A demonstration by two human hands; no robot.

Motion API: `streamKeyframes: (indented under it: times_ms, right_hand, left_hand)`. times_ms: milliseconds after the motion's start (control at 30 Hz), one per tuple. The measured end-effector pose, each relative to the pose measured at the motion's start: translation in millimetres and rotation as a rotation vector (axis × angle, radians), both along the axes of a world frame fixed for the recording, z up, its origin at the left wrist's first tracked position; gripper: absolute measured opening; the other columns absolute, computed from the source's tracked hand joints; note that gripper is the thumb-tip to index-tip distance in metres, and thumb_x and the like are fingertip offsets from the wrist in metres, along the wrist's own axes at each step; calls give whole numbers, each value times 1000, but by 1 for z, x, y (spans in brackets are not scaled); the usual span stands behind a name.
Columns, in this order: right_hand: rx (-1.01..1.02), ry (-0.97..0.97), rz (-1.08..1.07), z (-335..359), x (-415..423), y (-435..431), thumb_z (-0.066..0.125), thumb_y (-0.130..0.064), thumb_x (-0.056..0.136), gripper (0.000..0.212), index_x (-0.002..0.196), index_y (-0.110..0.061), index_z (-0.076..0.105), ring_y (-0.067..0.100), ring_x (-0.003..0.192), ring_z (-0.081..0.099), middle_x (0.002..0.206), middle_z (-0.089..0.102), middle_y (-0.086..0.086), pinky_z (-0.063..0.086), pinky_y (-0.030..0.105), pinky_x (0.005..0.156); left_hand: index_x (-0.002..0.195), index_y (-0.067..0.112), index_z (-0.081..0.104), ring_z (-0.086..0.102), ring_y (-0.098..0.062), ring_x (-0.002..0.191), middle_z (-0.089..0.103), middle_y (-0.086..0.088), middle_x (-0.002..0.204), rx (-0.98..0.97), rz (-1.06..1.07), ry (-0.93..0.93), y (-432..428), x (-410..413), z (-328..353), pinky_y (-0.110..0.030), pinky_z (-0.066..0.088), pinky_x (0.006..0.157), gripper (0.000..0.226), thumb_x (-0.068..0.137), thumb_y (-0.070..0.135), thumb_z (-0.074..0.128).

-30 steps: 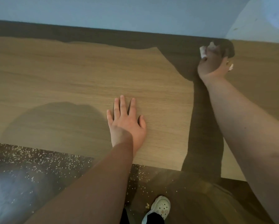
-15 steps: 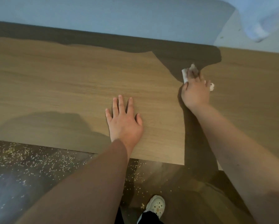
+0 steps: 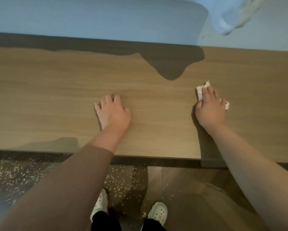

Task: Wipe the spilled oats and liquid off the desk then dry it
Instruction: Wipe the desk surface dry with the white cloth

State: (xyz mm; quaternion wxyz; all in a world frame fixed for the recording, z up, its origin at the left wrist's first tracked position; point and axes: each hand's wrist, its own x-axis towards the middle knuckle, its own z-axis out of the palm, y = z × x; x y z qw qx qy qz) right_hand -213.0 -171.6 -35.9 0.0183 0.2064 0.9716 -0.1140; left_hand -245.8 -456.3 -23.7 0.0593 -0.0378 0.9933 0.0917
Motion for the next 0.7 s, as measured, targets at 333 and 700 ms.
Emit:
streamKeyframes:
  times_ms: [333,700]
  right_hand:
    - [4,11,453,-4,-47,-4,35,-23,97,58,154,-17,25,22,150,14,163,17,2,11,48,117]
    - [-8,-18,27,5,-176,62,35,-19,99,56,151,-5,19,32,148,15,159,20,15,7,52,120]
  left_hand:
    - [156,18,7,-8,-27,150,-1,-7,164,27,-63,56,61,-67,-14,-51,0,121,60,102,34,27]
    - [157,19,5,-8,-26,150,-4,-8,164,-19,-46,20,63,-76,-24,-48,0,121,64,101,44,23]
